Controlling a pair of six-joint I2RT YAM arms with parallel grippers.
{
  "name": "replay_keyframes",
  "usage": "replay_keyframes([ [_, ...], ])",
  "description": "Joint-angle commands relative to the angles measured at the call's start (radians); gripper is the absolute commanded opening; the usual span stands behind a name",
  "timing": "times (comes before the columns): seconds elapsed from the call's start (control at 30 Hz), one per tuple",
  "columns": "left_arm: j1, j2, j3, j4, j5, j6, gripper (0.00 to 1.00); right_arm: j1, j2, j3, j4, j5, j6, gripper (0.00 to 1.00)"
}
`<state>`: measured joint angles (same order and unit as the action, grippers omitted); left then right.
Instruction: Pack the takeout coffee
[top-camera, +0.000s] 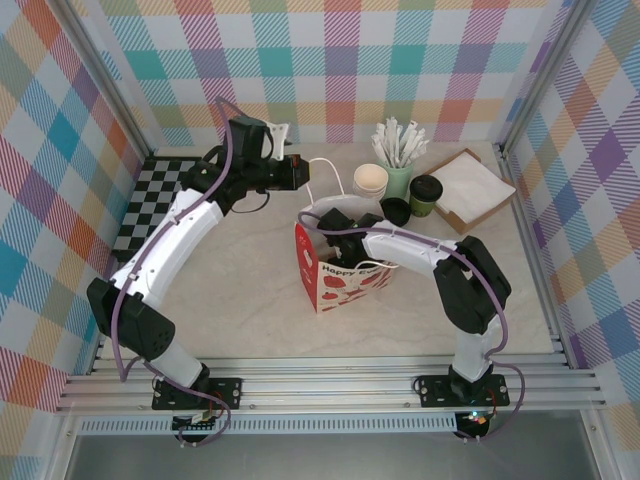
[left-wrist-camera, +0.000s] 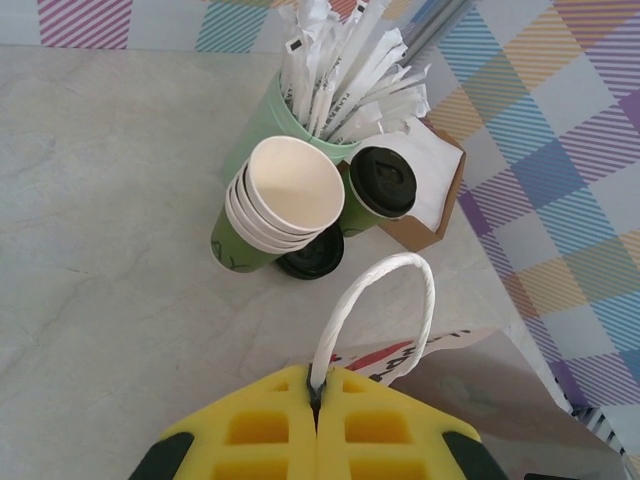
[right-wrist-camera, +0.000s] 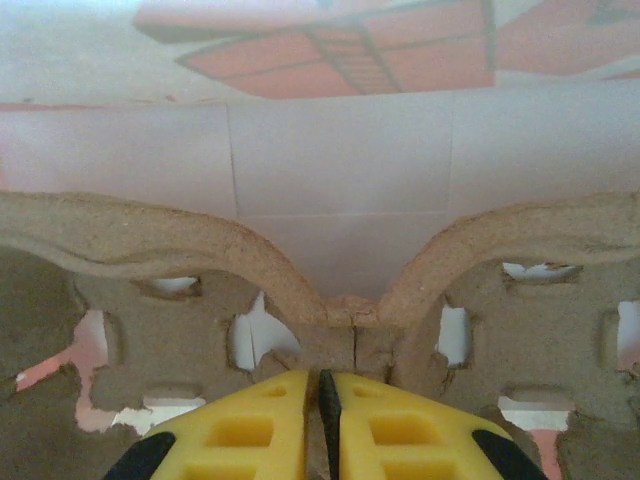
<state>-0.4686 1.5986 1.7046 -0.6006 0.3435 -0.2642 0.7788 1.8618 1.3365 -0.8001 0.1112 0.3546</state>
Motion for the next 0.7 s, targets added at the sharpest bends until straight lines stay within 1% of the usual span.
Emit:
replay_keyframes([
  [0.0, -0.005, 0.020, 0.021, -0.036, 0.048, 0.018, 0.00, -0.003, 0.050, -0.051, 0.129, 0.048, -0.026, 0.14],
  [0.17, -0.007, 0.037, 0.023, -0.044, 0.060, 0.014, 0.00, -0.003, 0.030, -0.060, 0.207, 0.066, -0.043, 0.14],
  [0.4, -0.008, 0.051, 0.028, -0.047, 0.066, 0.015, 0.00, -0.003, -0.016, -0.083, 0.257, 0.062, -0.066, 0.15],
  [0.5, -0.008, 0.052, 0.028, -0.045, 0.049, 0.025, 0.00, -0.003, -0.040, -0.080, 0.224, 0.049, -0.060, 0.23],
  [0.57, -0.008, 0.050, 0.025, -0.047, 0.030, 0.036, 0.00, -0.003, -0.082, -0.082, 0.200, 0.043, -0.037, 0.32],
  [0.67, -0.008, 0.052, 0.018, -0.044, 0.029, 0.057, 0.00, -0.003, -0.162, -0.087, 0.188, 0.009, -0.012, 0.47],
])
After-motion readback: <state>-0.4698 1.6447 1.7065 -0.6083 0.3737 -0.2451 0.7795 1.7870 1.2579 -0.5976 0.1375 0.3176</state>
